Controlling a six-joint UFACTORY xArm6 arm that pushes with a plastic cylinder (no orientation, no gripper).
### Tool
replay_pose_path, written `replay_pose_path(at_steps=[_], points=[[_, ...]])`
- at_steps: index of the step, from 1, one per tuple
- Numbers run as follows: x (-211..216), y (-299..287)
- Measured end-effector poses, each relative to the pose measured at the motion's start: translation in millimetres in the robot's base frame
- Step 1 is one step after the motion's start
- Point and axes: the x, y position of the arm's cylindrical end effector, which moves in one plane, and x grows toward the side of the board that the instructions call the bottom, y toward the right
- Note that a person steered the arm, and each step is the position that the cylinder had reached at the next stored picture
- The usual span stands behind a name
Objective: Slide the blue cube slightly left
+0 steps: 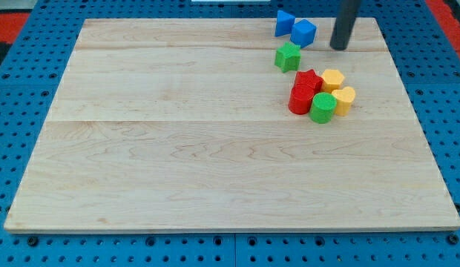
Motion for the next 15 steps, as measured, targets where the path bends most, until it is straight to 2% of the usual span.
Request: replay_pose_path(at_steps=[1, 4, 5, 7, 10, 15], points=[[-28, -1], [-28, -52], [-29, -28], [-41, -31], [-42, -58], [-20, -61]])
